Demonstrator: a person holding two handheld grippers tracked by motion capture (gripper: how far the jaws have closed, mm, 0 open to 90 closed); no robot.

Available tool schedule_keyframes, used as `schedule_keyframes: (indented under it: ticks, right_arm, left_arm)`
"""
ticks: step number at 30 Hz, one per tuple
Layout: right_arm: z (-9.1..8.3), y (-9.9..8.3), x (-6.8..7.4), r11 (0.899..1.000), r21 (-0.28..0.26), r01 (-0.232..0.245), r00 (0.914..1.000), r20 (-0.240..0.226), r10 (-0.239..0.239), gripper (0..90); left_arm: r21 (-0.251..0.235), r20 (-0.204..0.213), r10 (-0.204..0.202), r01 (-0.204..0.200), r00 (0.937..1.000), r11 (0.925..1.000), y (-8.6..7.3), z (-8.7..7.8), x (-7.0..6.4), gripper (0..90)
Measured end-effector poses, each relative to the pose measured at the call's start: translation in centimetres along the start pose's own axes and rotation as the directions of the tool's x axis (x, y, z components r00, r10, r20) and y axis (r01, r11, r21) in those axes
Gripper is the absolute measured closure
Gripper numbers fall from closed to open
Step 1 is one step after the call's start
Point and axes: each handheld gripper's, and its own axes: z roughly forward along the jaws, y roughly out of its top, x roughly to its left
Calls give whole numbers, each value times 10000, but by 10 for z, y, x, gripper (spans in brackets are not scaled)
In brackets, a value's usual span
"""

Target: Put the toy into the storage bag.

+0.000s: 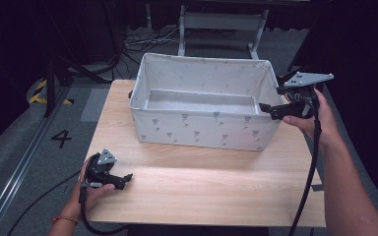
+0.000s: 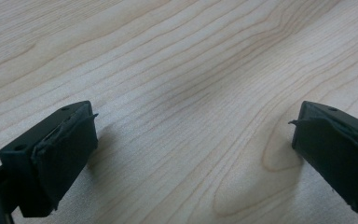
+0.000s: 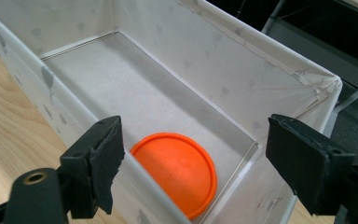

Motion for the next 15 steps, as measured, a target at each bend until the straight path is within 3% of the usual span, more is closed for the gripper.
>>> schedule_keyframes:
  ticks: [5,12,15]
  right_arm:
    - [-7,-6,6,9999,-129,98,9999,-47,-99,190]
    - [-15,-20,16,9987,-174,474,9986,227,-470,190]
    - [-18,-28,15,9990,-250,372,9988,318,-364,190]
  left_arm:
    - [-3,-7,7,-7,10000,10000,0,0,0,4]
    - [-6,-31,74,-74,10000,10000,0,0,0,5]
    - [-27,-76,122,-122,9999,9999,0,0,1,5]
